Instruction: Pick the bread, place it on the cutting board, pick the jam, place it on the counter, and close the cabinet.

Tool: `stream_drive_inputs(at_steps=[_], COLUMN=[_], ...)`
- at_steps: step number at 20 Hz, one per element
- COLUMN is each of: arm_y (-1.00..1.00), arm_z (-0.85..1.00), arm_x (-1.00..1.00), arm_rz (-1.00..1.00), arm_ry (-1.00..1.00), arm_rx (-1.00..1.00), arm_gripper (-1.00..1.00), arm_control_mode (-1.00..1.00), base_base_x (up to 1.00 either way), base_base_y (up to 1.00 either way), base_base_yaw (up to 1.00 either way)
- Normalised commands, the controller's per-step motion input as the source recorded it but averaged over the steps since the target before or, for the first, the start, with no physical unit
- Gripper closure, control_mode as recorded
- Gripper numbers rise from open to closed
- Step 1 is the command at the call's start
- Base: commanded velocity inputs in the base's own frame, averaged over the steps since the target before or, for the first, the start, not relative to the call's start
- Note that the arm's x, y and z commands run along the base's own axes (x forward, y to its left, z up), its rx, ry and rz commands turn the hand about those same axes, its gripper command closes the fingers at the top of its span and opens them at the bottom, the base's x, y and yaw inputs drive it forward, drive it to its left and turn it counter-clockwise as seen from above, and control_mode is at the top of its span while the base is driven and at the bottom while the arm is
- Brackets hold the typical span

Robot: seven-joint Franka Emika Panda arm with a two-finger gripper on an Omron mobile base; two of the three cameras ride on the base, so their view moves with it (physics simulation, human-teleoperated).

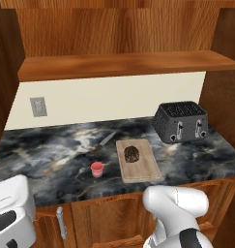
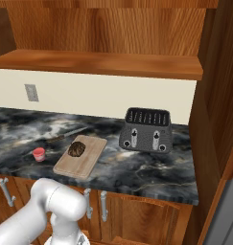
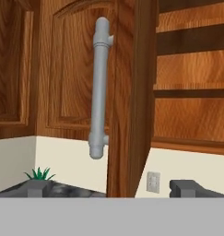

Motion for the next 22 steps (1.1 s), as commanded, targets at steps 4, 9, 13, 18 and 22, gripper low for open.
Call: stream_drive_inputs(at_steps=[4, 9, 13, 18, 22], arm_y=[0.10, 0.06, 0.06, 0.08, 0.06], arm_z=[-0.04, -0.08, -0.09, -0.09, -0.14], arm_x=[0.21, 0.24, 0.24, 0.21, 0.15], arm_rz=[0.00, 0.00, 0.00, 0.00, 0.00], arm_ry=[0.00, 0.00, 0.00, 0.00, 0.00], arm_rx=[0.00, 0.00, 0.00, 0.00, 0.00], arm_gripper=[-1.00, -1.00, -1.00, -1.00, -1.00], arm_control_mode=[-1.00, -1.00, -1.00, -1.00, -1.00], base_base_x=[0.00, 0.00, 0.00, 0.00, 0.00], base_base_y=[0.00, 0.00, 0.00, 0.00, 0.00], base_base_yaw=[0.00, 0.00, 0.00, 0.00, 0.00])
